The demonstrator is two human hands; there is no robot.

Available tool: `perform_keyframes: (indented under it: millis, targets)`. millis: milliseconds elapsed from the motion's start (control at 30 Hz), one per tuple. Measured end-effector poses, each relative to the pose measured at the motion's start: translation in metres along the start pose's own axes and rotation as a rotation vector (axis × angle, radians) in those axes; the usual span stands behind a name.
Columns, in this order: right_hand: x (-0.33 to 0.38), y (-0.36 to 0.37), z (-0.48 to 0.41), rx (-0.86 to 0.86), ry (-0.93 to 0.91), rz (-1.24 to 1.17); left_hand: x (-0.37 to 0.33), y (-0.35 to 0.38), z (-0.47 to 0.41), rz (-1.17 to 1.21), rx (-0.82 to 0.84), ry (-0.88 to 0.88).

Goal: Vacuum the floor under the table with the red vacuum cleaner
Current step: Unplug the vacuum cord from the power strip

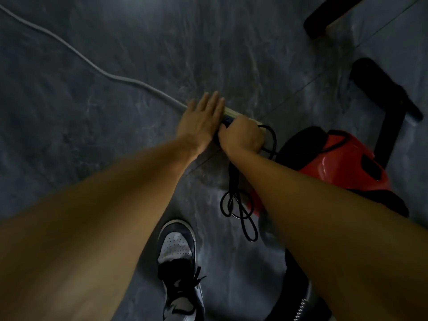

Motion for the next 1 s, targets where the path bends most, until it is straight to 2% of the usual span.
perform_keyframes:
  millis: [100, 333, 567, 667, 733, 833, 900, 967, 1000]
  targets:
    - [0.0, -0.005, -0.006, -0.015, 0.005, 0.011, -0.005, 0.001, -0.007, -0.042, -0.048, -0.032]
    - [-0.001, -0.008, -0.009, -0.021, 0.074, -0.076, -0.004, 0.004, -0.014, -0.028, -0.029, -0.085]
    - [-0.013, -0.023, 0.02, -0.051, 0.012, -0.084, -0.003, -0.007, -0.022, -0.046, 0.037, -0.124]
    - [-0.044, -0.038, 0.039, -0.114, 0.086, -0.274, 0.0, -0.012, -0.007, -0.058, 0.084, -0.054]
    - [-0.056, -0.057, 0.049, -0.162, 0.107, -0.438, -0.005, -0.029, 0.016, 0.099, 0.081, -0.031]
    - [-0.058, -0.09, 0.069, -0.188, 0.111, -0.655, -0.011, -0.049, 0.062, 0.64, 0.164, -0.183]
    - [-0.062, -0.12, 0.087, -0.229, 0.145, -0.787, -0.035, -0.058, 0.091, 0.933, 0.284, -0.252]
    - [-0.068, -0.156, 0.105, -0.278, 0.196, -0.934, -0.067, -0.071, 0.113, 1.053, 0.376, -0.231]
    - [-0.07, -0.175, 0.113, -0.297, 0.213, -0.999, -0.084, -0.084, 0.124, 1.012, 0.401, -0.209]
Point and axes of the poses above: each hand's wrist, its own z-axis away from the middle knuckle, its own y-axis out of the palm, x = y × z, the point moved 8 cm from there along -z, towards the middle knuckle, and after that the axes turned 7 degrees about -y, right-handed, at the moved point
